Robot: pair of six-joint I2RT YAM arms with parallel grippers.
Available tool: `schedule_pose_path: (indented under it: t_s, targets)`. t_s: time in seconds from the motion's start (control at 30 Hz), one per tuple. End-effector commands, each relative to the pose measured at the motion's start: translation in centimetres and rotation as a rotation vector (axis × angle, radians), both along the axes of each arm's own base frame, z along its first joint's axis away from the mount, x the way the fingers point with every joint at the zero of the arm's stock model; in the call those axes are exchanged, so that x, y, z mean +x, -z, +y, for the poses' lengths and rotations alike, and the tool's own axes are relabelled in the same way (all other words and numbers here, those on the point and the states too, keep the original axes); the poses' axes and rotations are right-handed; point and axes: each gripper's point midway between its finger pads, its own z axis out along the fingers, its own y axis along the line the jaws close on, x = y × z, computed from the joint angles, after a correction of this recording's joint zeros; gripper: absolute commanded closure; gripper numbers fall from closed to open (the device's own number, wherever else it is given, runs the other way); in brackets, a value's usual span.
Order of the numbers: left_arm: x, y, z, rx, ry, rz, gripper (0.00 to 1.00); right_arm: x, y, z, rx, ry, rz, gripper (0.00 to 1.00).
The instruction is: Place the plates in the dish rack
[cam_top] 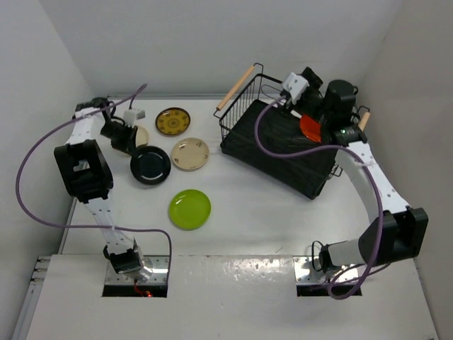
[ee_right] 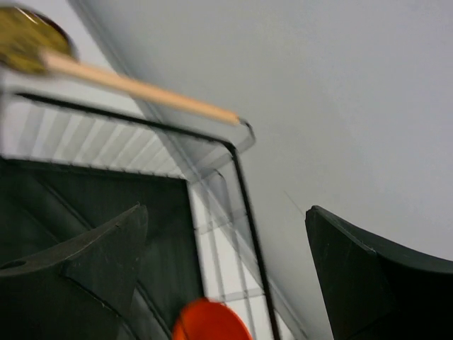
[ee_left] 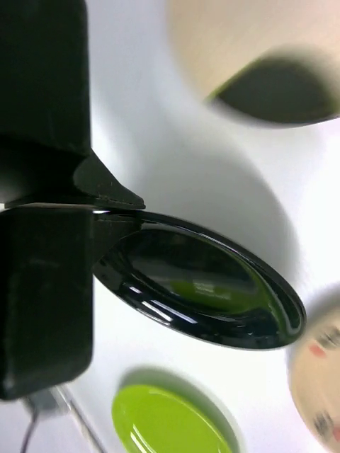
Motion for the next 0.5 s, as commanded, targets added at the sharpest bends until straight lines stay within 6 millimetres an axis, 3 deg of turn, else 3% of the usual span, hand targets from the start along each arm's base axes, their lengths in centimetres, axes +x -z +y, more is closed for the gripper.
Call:
schedule_pose_path:
  t_s: [0.0, 0.03, 0.07, 0.17, 0.2, 0.23, 0.3, 0.33, 0.37, 0.43, 0.47]
  targets:
    - [1.5, -8.1, -4.7, 0.007, 0.321, -0.210, 1.00, -2.9, -3.1, 5.9, 0.185, -0.293, 0.190, 0.08]
    - [2.0, -9.7, -5.6, 0.014, 0.377, -0.266, 1.00, -2.2, -2.1, 7.3, 0.205, -0.335, 0.281, 0.08]
    - [3.4, -12.1, -6.4, 0.025, 0.401, -0.345, 1.00, -3.3, -3.3, 9.3, 0.260, -0.409, 0.341, 0.12]
    - [4.2, -17.3, -9.6, 0.095, 0.545, -0.521, 1.00, -2.3, -3.3, 12.8, 0.375, -0.490, 0.437, 0.21]
    - [4.4, -18.0, -10.3, 0.114, 0.578, -0.547, 1.00, -2.3, -2.3, 14.5, 0.389, -0.532, 0.475, 0.26]
    - [4.5, -19.2, -12.1, 0.128, 0.619, -0.590, 1.00, -1.9, -2.6, 15.6, 0.443, -0.557, 0.492, 0.30]
    - [5.1, -21.5, -13.6, 0.161, 0.623, -0.661, 1.00, -2.3, -1.6, 18.4, 0.494, -0.602, 0.567, 0.38]
    - [5.4, -22.2, -15.2, 0.153, 0.640, -0.696, 1.00, -2.3, -2.0, 19.2, 0.508, -0.627, 0.558, 0.40]
    - [5.4, -22.3, -15.9, 0.141, 0.633, -0.700, 1.00, -2.5, -0.7, 21.0, 0.530, -0.648, 0.616, 0.43]
    - [5.3, -23.6, -17.6, 0.130, 0.651, -0.743, 1.00, -2.7, -0.6, 22.1, 0.530, -0.667, 0.621, 0.43]
    - [5.1, -23.6, -18.1, 0.126, 0.661, -0.744, 1.00, -2.8, 0.6, 23.3, 0.516, -0.667, 0.636, 0.43]
